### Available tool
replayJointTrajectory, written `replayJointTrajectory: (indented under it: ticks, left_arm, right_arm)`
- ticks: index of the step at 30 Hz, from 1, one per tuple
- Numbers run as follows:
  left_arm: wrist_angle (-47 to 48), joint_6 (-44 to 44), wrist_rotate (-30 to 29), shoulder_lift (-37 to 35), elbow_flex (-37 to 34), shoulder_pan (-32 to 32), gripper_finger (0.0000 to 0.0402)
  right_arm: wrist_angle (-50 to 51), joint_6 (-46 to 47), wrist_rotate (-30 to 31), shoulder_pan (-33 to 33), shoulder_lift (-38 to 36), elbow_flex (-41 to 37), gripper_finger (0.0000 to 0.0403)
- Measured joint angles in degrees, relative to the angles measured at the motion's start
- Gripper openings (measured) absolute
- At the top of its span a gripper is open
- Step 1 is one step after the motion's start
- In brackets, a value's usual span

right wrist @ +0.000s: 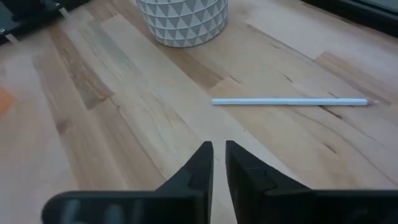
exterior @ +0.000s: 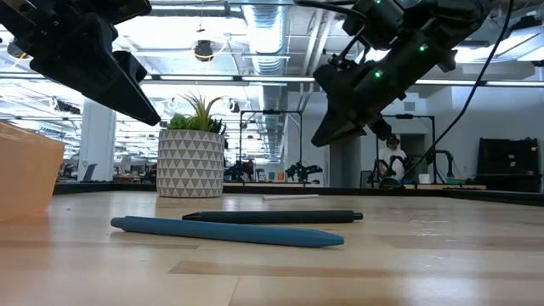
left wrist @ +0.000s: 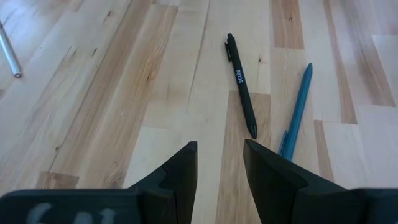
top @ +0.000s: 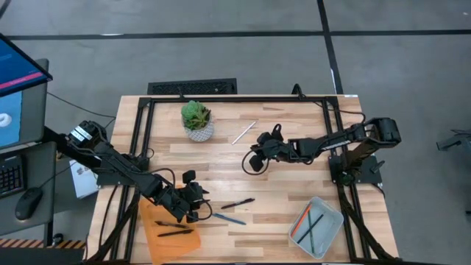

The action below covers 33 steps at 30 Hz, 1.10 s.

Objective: Sort pens & pencils
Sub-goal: Put the white pencil into the gray bin

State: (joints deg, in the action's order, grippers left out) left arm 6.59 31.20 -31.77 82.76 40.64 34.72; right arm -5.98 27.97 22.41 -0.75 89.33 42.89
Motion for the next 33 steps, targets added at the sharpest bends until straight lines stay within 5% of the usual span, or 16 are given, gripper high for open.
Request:
replayJointTrajectory:
  ticks: [24, 33]
  left_arm:
    - [-0.9, 5.2, -8.1, 0.0, 0.0, 0.0, 0.0123]
    - [-7.1, -1.5, -8.4, 0.0, 0.0, -0.2, 0.0123]
  right_arm:
    - [0.0, -1.3, 0.0, 0.5, 0.0, 0.1, 0.0075]
    - [-2.6, -14.7, -11.9, 3.6, 0.0, 0.1, 0.0075]
